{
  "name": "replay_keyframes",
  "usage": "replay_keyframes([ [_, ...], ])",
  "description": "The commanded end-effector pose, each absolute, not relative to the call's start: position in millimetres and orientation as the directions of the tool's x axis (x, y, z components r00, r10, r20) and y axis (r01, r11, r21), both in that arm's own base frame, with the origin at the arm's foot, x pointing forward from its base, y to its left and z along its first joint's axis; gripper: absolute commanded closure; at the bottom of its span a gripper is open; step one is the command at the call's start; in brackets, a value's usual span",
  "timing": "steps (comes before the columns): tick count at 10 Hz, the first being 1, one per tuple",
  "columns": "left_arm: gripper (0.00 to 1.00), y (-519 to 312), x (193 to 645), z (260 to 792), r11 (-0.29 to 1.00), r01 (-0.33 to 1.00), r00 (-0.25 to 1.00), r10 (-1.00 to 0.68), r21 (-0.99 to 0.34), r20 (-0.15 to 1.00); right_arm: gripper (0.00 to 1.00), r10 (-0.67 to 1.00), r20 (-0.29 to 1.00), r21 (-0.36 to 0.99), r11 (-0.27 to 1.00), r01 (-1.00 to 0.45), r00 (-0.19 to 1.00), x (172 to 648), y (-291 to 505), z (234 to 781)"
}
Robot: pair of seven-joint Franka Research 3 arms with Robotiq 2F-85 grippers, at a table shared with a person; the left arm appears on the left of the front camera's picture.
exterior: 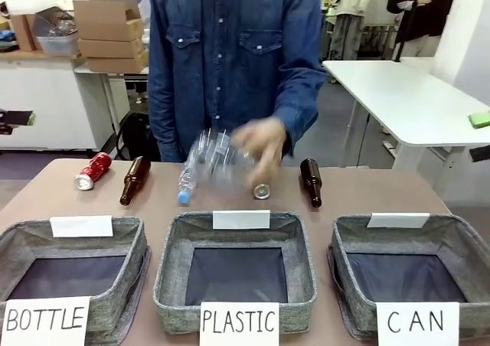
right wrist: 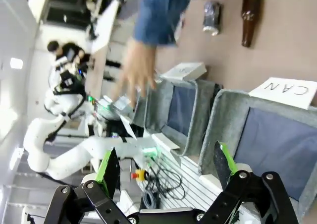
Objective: Sort the can waste into the basket.
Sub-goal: Pick up the can waste from the table and place it in the right Fabric basket.
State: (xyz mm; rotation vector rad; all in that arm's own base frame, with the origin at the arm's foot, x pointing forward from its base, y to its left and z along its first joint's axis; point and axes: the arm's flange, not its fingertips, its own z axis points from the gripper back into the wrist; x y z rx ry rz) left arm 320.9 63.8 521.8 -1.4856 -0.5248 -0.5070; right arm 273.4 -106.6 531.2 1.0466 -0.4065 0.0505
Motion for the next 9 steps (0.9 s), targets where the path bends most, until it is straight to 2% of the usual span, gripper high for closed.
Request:
replay_keyframes([
  [1, 0.00, 64, 321, 524, 0.006, 0.632, 0.775, 0.011, -0.775, 0.632, 0.00, -0.196, 0.444, 0.790, 0.545, -0.279, 0.874, 259, -98, 525],
  [3, 0.00, 64, 321, 524, 0.006, 0.632, 0.775, 0.011, -0.775, 0.632, 0.00, -0.166, 0.446, 0.784, 0.548, -0.294, 0.880, 269, -89, 528],
  [6, 0.00, 64, 321, 524, 0.006, 0.632, 0.775, 0.011, -0.775, 0.632, 0.00, -0.106, 0.486, 0.731, 0.593, -0.337, 0.867, 315, -41, 538],
  [7, 0.00, 64, 321, 524, 0.006, 0.632, 0.775, 0.011, -0.775, 0.632, 0.00, -0.094, 0.493, 0.732, 0.581, -0.355, 0.865, 311, -46, 543],
  [9, 0.00, 64, 321, 524, 0.006, 0.632, 0.775, 0.011, -0.775, 0.632, 0.00, -0.145, 0.456, 0.718, 0.643, -0.267, 0.878, 296, -58, 543],
])
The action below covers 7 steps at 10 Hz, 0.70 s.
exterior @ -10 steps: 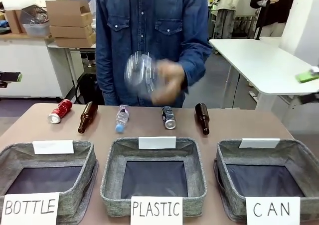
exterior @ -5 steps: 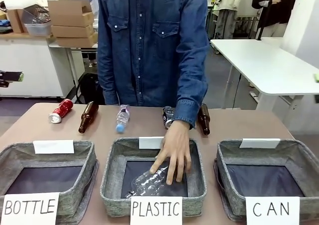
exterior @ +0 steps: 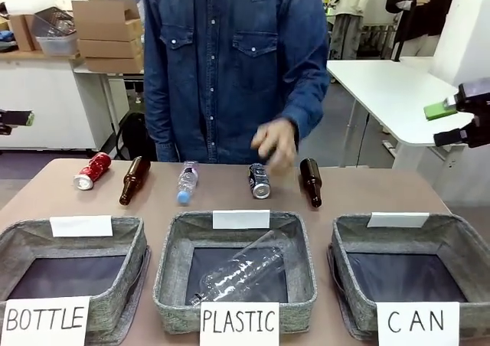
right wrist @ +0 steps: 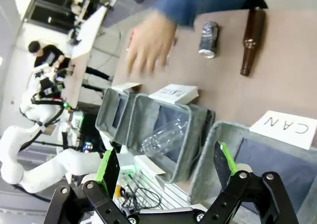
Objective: Sort the can waste into the basket.
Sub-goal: Pick up the can waste from the table and place it in the right Fabric basket.
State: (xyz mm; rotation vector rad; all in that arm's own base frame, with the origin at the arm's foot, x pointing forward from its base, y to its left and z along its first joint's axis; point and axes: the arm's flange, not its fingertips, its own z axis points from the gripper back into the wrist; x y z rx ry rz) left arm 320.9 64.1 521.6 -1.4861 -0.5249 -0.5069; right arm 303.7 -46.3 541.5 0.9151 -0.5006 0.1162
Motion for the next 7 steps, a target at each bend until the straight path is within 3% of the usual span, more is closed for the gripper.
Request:
replay_keyframes([
  [1, 0.00, 64, 321, 524, 0.006, 0.632, 0.775, 0.011, -0.775, 0.632, 0.00, -0.165, 0.450, 0.707, 0.666, -0.237, 0.878, 298, -56, 544],
  [3, 0.00, 64, 321, 524, 0.006, 0.632, 0.775, 0.011, -0.775, 0.632, 0.00, -0.093, 0.437, 0.697, 0.664, -0.271, 0.895, 321, -37, 552],
  [7, 0.00, 64, 321, 524, 0.006, 0.632, 0.775, 0.011, -0.775, 0.632, 0.00, 0.045, 0.356, 0.624, 0.732, -0.274, 0.933, 435, 99, 538],
])
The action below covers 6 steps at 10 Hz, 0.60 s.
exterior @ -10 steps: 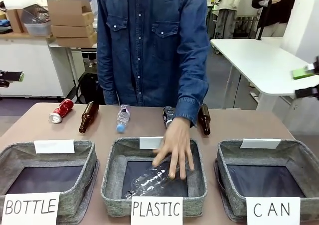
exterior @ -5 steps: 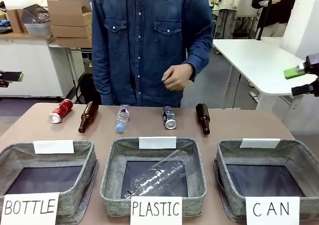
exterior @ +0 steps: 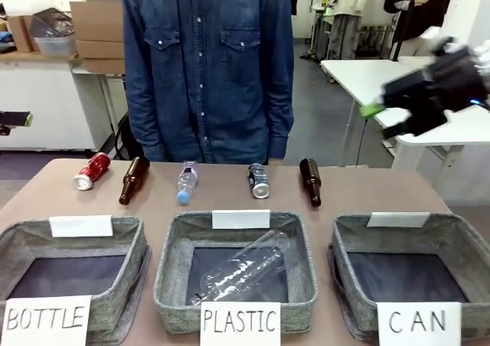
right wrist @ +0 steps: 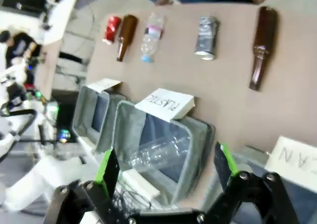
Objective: Sort the can waste into the basket.
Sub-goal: Pick up the can waste from the table and place it in the right Fabric basket.
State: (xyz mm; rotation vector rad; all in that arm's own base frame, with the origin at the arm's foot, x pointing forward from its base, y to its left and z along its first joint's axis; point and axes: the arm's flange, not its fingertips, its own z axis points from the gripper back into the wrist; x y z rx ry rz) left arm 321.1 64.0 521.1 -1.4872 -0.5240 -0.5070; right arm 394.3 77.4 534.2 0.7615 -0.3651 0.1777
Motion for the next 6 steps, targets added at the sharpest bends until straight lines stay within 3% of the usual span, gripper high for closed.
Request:
replay_keyframes([
  [1, 0.00, 64, 321, 524, 0.006, 0.632, 0.775, 0.011, -0.775, 0.632, 0.00, 0.106, 0.316, 0.590, 0.757, -0.283, 0.943, 455, 133, 527],
  [4, 0.00, 64, 321, 524, 0.006, 0.632, 0.775, 0.011, -0.775, 0.632, 0.00, 0.142, 0.180, 0.511, 0.832, -0.216, 0.973, 498, 193, 470],
  [5, 0.00, 64, 321, 524, 0.006, 0.632, 0.775, 0.011, -0.775, 0.632, 0.00, 0.151, 0.281, 0.560, 0.776, -0.290, 0.948, 465, 188, 487],
  [6, 0.00, 64, 321, 524, 0.006, 0.632, 0.775, 0.011, -0.775, 0.632, 0.00, 0.151, 0.281, 0.560, 0.776, -0.290, 0.948, 465, 188, 487],
])
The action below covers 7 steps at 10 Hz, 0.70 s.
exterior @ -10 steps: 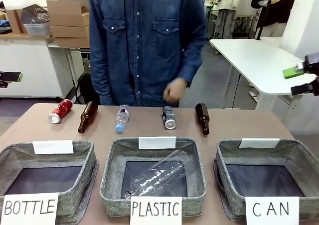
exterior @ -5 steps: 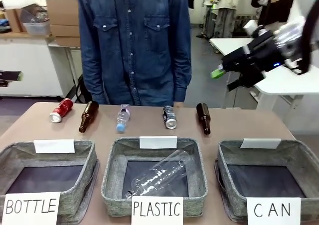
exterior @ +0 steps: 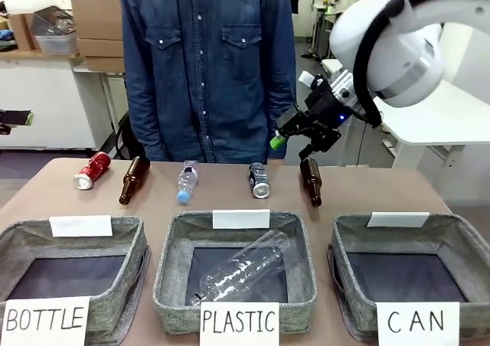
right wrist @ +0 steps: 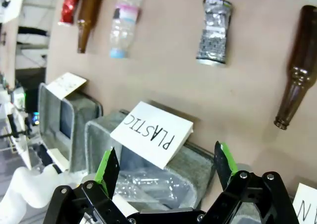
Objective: Sort the can waste into the basket.
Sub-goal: Pick up the can waste from the table and place it in the right Fabric basket.
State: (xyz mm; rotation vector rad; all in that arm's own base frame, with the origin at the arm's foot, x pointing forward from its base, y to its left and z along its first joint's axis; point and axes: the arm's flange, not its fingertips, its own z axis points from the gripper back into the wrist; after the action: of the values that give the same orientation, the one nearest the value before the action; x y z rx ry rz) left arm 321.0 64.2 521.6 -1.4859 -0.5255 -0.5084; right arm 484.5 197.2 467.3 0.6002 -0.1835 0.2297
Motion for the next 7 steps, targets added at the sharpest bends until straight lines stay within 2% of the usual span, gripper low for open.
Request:
replay_keyframes([
  [1, 0.00, 64, 321, 524, 0.006, 0.632, 0.775, 0.011, -0.775, 0.632, 0.00, 0.151, 0.281, 0.560, 0.776, -0.290, 0.948, 465, 188, 487],
  [2, 0.00, 64, 321, 524, 0.006, 0.632, 0.775, 0.011, -0.775, 0.632, 0.00, 0.160, 0.237, 0.536, 0.801, -0.266, 0.958, 485, 197, 467],
  [3, 0.00, 64, 321, 524, 0.006, 0.632, 0.775, 0.011, -0.775, 0.632, 0.00, 0.084, 0.275, 0.436, 0.877, -0.203, 0.958, 485, 210, 466],
  [6, 0.00, 64, 321, 524, 0.006, 0.632, 0.775, 0.011, -0.775, 0.632, 0.00, 0.131, 0.264, 0.262, 0.944, -0.202, 0.955, 533, 273, 443],
  [7, 0.00, 64, 321, 524, 0.006, 0.632, 0.775, 0.011, -0.775, 0.632, 0.00, 0.111, 0.228, 0.174, 0.973, -0.153, 0.967, 550, 296, 426],
])
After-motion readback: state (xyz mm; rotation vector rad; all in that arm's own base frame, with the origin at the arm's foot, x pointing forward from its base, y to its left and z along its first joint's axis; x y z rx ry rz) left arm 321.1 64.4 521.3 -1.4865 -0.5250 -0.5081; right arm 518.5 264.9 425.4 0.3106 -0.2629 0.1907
